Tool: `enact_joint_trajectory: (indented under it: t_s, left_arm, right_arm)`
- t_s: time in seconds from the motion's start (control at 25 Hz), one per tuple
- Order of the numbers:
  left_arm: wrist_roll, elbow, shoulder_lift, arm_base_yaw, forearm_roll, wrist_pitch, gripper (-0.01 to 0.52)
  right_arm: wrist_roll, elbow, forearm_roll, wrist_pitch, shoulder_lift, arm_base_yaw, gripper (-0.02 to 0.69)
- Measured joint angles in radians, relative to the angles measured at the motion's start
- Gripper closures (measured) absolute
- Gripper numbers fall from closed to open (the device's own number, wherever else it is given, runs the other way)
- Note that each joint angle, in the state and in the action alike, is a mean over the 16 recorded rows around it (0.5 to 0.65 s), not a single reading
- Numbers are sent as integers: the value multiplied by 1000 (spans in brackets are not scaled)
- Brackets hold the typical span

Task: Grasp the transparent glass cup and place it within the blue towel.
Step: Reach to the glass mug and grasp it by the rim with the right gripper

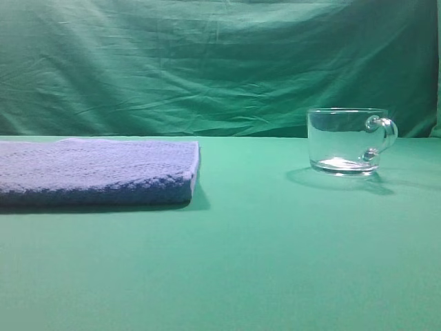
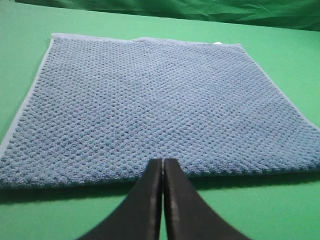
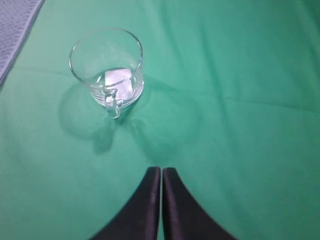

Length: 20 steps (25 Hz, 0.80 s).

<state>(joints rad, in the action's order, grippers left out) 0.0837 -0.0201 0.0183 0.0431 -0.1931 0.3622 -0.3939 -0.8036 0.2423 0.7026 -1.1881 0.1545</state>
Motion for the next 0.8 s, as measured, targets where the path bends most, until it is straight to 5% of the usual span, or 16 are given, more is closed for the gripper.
enact_joint_trajectory:
  t_s: [0.52, 0.64, 0.8]
  left_arm:
    - [0, 0, 0, 0, 0, 0, 514]
    - [0, 0, 0, 0, 0, 0, 514]
    - [0, 0, 0, 0, 0, 0, 514]
  right_arm:
    - [-10, -129, -56, -84, -322, 131, 125]
    - [-10, -133, -56, -125, -372, 137, 97]
    - [-11, -137, -55, -181, -431, 139, 176]
